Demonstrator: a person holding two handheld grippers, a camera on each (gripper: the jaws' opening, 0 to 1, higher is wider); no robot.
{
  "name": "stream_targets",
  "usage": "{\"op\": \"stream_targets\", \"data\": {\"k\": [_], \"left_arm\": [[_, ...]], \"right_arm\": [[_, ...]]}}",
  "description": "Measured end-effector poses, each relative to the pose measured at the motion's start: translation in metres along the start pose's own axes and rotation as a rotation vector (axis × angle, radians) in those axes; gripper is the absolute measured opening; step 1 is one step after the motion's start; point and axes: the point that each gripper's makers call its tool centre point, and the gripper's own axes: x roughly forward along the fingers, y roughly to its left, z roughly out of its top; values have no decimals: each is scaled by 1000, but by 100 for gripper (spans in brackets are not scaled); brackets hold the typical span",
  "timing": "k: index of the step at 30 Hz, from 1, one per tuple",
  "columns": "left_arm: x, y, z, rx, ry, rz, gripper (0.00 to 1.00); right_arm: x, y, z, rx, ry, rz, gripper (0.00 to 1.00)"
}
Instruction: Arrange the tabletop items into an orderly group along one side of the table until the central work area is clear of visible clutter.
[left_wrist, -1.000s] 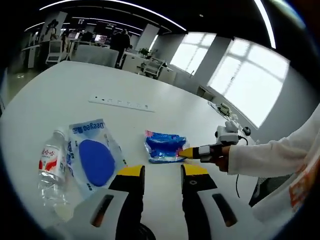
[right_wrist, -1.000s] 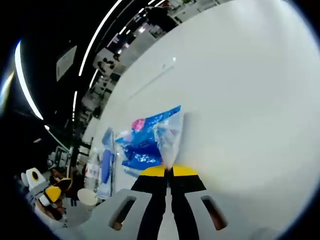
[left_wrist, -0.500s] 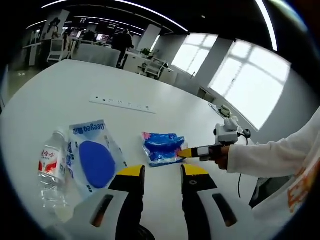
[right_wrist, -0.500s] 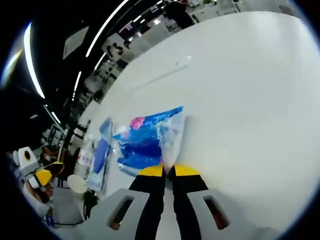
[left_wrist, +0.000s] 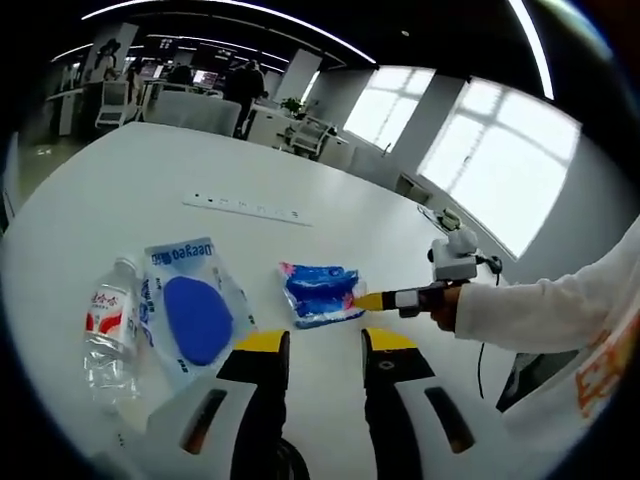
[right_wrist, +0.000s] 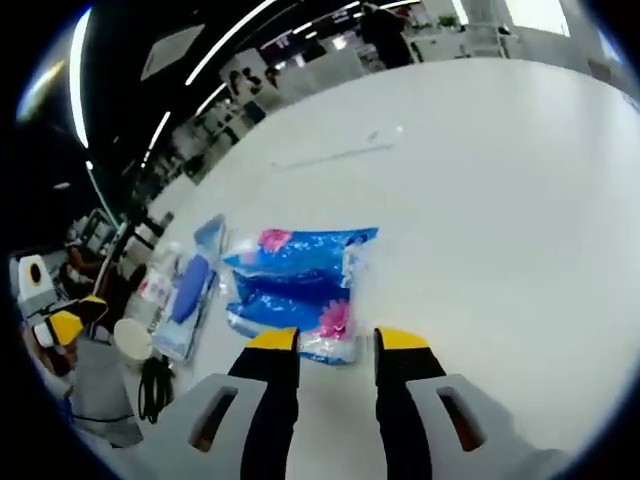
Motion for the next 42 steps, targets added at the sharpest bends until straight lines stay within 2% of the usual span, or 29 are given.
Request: {"op": "stream_targets", "data": {"k": [5,8,11,15,18,21,24,28,31,42], "left_arm": [[-16,10,5,15,-34,25,30],[-31,33,9,27,-62,100,35],[-48,51,6,39,-54,150,39],[-64,64,5,69,-50,190,44],[-75,72,4,58,-62,213,48],[-83,80,-2,64,-41,241,52],[-89,82,-10,95,-7,255,56],[-93,82,-16,89,11,255,58],[-94,85,-29,105,64,266,60],[-93,81,-43,83,109,257,60]], "right_arm": [[-12,5,-2,-54,-10,11,34],[-21,7,-3,-53,-25,24,37],[-29,11,-6,-57,-40,36,39],[-37,16,-16,-86,-32,49,43],[-45,19,-21,-88,-32,59,46],[-52,21,-25,-77,-39,67,47],[-60,22,-28,-66,-48,70,47],[-73,23,-32,-35,-75,68,48],[-83,25,-39,-2,-88,73,49],[-108,15,-73,85,-84,41,47]]}}
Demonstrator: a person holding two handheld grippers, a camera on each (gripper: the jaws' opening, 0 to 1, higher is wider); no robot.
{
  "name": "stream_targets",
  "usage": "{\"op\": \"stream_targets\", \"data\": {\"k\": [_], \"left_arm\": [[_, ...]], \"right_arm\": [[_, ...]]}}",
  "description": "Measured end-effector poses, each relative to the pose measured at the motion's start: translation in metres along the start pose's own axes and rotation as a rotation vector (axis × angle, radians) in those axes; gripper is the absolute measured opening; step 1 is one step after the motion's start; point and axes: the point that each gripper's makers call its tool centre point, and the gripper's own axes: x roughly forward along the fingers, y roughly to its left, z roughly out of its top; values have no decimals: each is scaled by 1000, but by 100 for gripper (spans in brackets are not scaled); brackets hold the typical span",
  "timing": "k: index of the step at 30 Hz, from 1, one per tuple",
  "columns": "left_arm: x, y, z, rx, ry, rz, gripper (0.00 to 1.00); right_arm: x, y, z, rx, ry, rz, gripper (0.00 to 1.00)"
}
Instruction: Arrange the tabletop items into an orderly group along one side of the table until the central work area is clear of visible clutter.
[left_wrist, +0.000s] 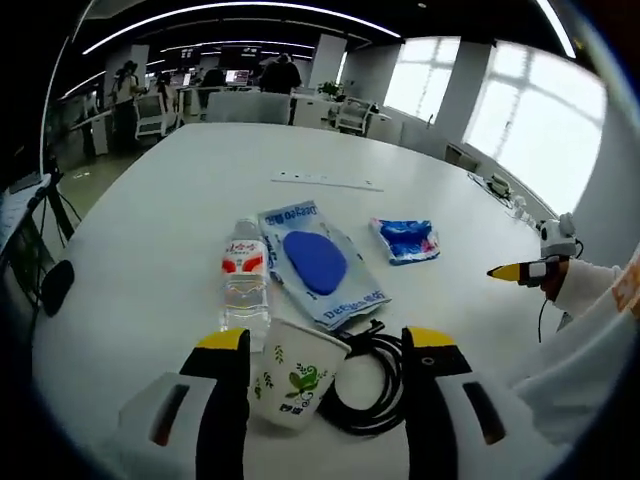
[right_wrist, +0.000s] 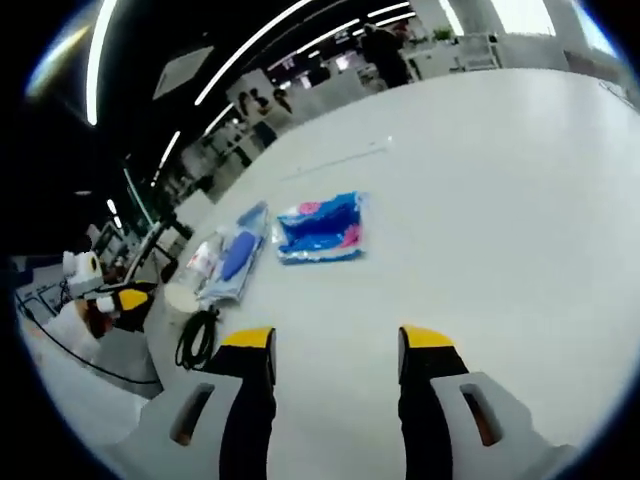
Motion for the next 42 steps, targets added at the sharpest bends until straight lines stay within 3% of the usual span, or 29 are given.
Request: {"op": "stream_targets", "data": {"k": [3,5,19,34,40,42], "left_arm": [[-2,2,3,16,-23,21,60],[-1,5,-1,-14,-2,38,59],[6,0,8,-2,-14,34,57],[-15,-5,-9,18,55,80,56],[-29,-11,-4,38,35,90,55],[-37,-6,-8,42,25,95,55]], "right_arm": [[-3,-2,-2,20,-9,-3,46],[-3,-2,-1,41,-21,2,46],[-9,1,-6,54,-19,15,42],[-22,7,-21,29,11,37,42],[-18,12,-33,-20,59,60,41],[-15,17,-32,-38,72,63,41]]}}
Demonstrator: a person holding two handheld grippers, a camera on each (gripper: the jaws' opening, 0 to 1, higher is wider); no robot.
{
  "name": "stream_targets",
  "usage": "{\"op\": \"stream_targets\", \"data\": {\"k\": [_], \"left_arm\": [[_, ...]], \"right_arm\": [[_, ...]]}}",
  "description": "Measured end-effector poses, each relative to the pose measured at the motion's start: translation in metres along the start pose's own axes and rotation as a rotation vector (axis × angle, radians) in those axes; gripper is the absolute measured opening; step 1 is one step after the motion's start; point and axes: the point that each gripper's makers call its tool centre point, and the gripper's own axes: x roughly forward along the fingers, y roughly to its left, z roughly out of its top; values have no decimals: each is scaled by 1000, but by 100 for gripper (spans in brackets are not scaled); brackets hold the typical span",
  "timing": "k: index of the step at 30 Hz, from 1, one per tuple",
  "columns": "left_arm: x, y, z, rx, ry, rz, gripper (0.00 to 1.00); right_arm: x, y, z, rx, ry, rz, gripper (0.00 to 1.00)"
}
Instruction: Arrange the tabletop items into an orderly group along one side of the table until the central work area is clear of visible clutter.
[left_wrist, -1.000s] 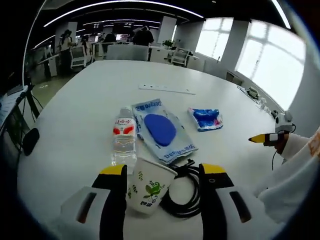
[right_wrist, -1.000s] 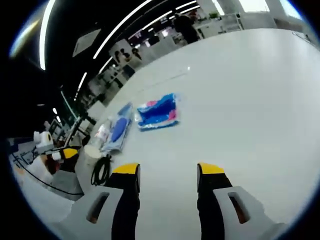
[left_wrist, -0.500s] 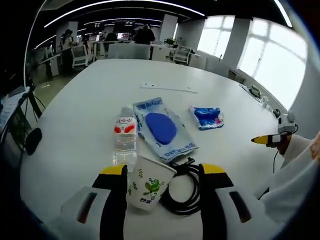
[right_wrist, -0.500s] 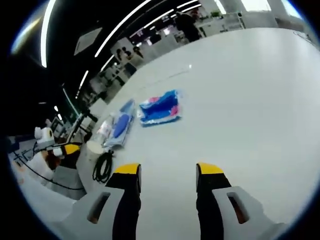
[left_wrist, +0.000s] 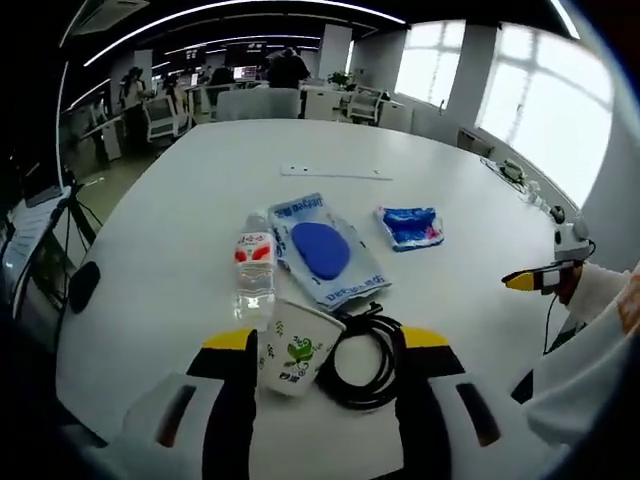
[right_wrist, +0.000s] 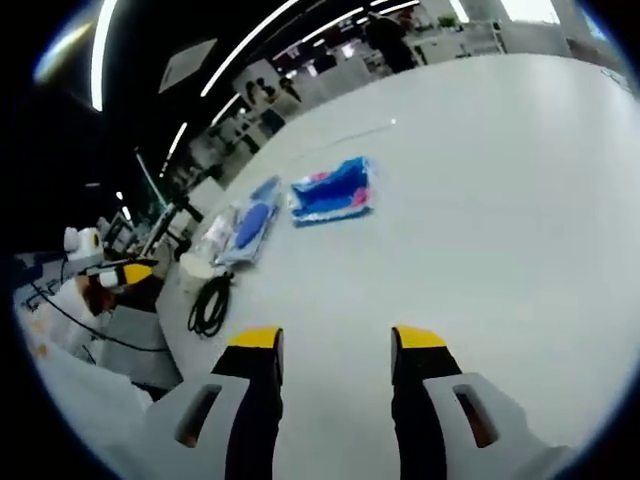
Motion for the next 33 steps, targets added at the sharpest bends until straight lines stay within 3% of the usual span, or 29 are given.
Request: {"op": "stream_targets", "data": {"k": [4,6,11,14,18,21,27,33], "left_arm": [[-1,16,-10,-76,22,8,53],[1,22,-4,-70,-4,4,53],[14,41,8,-50,-15,-10,52],[25,51,11,-77,8,-3,50],[45,56,19,-74,7,-8,49],[65,56,21,-72,48,-18,49],[93,54,23,-19,123,-33,50],[112,63,27,-12,159,-17,53]], "right_arm": [[0,14,22,9,-63,-4,41],[1,21,28,15,-93,1,40],[11,31,21,38,-100,-20,39],[-1,40,15,35,-85,-16,39],[-15,29,4,18,-72,-55,38],[-21,10,-3,88,-70,-121,38],[-24,7,12,106,-95,-125,38],[-14,21,11,107,-73,-96,38]]}}
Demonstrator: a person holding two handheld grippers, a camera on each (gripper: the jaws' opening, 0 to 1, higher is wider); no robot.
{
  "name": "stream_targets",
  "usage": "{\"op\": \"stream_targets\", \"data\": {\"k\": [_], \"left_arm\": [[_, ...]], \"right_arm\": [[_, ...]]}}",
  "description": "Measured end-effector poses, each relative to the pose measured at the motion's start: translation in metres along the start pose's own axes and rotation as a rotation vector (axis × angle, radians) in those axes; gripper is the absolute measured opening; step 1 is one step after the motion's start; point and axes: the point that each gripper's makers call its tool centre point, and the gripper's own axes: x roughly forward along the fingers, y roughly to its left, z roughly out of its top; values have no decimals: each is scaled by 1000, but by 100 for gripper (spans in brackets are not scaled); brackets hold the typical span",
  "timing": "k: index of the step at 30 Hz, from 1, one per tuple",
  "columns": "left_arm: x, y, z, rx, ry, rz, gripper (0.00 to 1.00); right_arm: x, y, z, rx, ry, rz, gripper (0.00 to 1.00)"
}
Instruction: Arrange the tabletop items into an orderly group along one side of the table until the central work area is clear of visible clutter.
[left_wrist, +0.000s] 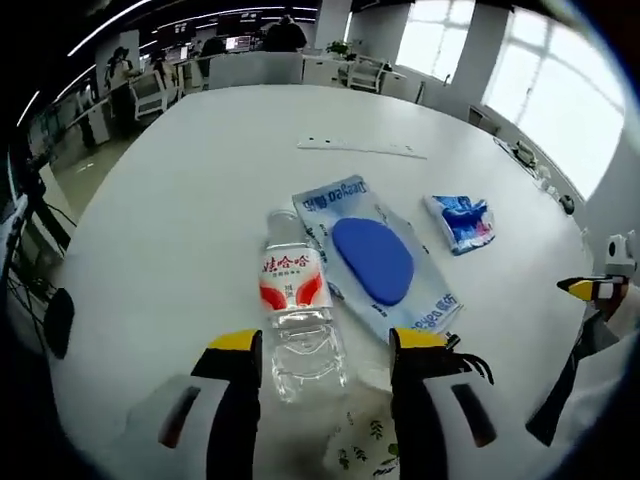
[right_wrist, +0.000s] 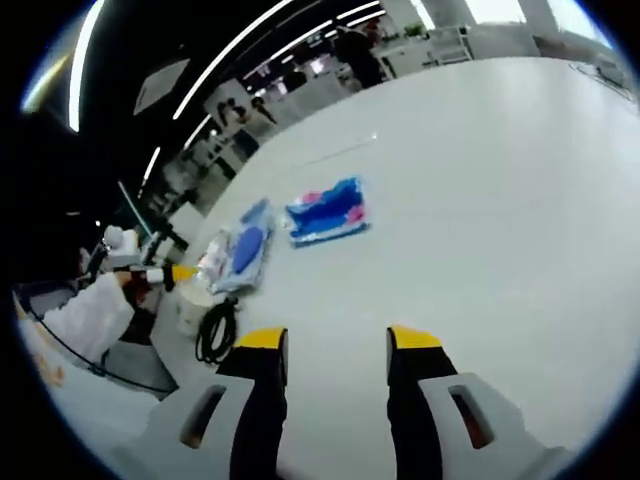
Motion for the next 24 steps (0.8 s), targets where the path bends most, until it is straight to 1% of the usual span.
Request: {"op": "stream_targets", "data": {"k": [3,4,6,9,11,13,17,21,24], "left_arm": [[7,6,1,-23,14,21,59],[10,9,1,-22,26,35,59],[13,14,1,-13,33,58,60],[20,17,1,-27,44,61,60],[23,15,3,-44,46,50,60],[28,9,7,-68,35,26,60],[38,10,8,-26,61,47,60],[45,16,12,-21,63,71,56],[48,20,11,-32,70,83,53]], "right_arm": [[3,6,-1,-47,26,14,38],[5,8,0,-71,32,19,39],[7,12,4,-93,34,28,39],[8,17,9,-83,27,48,40],[9,17,11,-85,27,49,39],[9,15,11,-85,29,45,39],[8,12,11,-76,31,42,39],[6,10,11,-72,31,38,39],[3,7,9,-65,30,31,39]]}}
